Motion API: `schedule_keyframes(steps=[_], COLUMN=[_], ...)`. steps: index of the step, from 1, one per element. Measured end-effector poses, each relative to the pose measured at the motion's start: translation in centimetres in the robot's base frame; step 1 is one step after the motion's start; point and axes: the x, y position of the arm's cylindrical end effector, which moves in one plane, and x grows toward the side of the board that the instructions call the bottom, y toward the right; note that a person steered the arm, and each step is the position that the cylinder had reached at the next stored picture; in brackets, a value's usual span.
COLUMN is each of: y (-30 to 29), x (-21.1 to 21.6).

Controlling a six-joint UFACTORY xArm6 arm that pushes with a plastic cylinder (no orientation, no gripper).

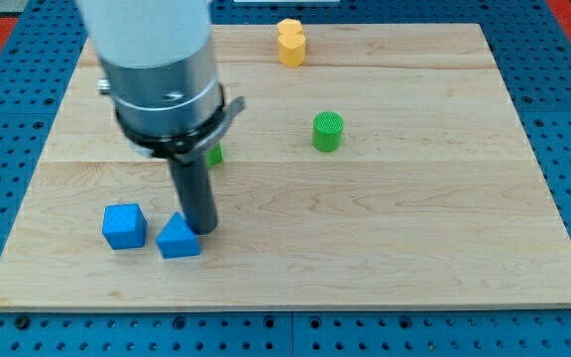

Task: Push the blue triangle up a bit

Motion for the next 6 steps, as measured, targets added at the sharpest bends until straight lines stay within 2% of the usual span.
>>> schedule_keyframes(steps=[1, 2, 3, 4, 5, 6], y=[-0.4, 5.0, 6.2, 2.2, -3.7, -4.0], x=[0.1, 0.3, 5.5, 8.0, 7.1, 6.7])
